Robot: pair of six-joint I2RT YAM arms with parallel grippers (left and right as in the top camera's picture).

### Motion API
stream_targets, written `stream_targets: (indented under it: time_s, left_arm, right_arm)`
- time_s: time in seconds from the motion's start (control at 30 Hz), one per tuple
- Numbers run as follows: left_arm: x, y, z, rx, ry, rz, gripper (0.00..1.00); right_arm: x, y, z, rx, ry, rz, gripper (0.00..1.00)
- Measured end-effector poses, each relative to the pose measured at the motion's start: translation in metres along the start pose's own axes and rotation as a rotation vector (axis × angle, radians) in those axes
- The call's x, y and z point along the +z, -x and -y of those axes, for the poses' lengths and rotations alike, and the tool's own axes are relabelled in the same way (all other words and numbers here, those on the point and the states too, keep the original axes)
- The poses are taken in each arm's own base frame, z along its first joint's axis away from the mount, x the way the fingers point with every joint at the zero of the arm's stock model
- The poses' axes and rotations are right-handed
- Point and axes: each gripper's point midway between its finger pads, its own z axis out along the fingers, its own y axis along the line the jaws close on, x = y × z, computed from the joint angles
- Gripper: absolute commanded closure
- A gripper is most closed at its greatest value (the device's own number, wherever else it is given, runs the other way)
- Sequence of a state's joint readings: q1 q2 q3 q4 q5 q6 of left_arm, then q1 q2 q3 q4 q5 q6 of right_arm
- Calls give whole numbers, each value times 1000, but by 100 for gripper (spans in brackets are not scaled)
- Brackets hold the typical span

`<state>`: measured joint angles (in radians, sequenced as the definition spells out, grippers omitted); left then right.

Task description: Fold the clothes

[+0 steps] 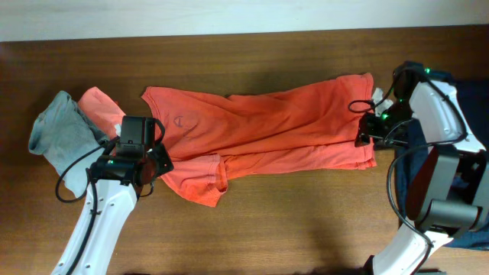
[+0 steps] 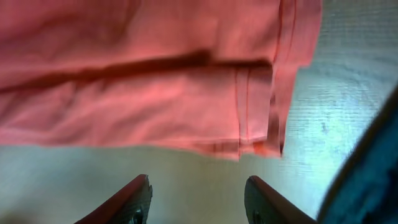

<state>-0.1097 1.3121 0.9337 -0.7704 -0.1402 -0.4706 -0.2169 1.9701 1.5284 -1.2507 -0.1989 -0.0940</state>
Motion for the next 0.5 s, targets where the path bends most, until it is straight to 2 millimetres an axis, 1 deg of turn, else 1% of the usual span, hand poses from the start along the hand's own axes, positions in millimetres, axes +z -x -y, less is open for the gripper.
stream_targets:
  time_s: [0.07,0.13,0.3,0.5]
  left_arm:
    - [0,0,0,0,0,0,100]
    - [0,0,0,0,1,-1,100]
    - [0,0,0,0,0,-1,99]
    - [0,0,0,0,0,-1,100]
  right_arm:
    - [8,1,2,3,-4,7,46]
    - [12,0,6,12,-21,6,46]
    - [13,0,18,18,-88,5,45]
    - [14,0,22,18,-107,1,45]
